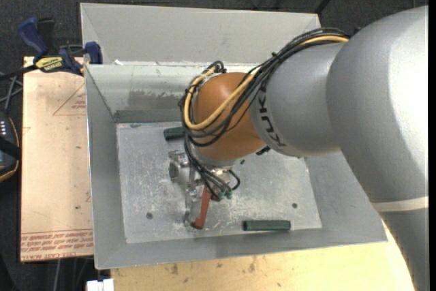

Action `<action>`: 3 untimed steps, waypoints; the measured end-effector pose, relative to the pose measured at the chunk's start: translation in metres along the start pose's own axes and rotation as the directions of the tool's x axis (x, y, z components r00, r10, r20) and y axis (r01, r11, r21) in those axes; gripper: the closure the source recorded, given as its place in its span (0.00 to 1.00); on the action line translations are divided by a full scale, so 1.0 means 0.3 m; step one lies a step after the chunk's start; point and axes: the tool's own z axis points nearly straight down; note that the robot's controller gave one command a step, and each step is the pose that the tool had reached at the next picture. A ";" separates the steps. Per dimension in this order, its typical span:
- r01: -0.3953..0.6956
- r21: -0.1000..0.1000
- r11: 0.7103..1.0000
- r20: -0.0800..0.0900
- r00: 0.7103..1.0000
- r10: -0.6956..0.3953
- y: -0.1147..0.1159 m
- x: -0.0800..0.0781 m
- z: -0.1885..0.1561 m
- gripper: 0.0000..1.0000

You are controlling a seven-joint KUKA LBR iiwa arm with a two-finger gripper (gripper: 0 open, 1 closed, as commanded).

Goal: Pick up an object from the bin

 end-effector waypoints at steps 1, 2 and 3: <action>0.022 0.001 1.000 -0.004 1.000 -0.022 -0.063 0.087 -0.003 0.00; 0.134 0.000 0.991 0.000 0.991 -0.134 -0.199 0.152 0.026 0.00; 0.148 0.001 0.989 -0.003 0.989 -0.148 -0.224 0.023 -0.025 0.00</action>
Offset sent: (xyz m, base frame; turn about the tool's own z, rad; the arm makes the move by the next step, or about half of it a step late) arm -0.0384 -0.0790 -0.0113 -0.1471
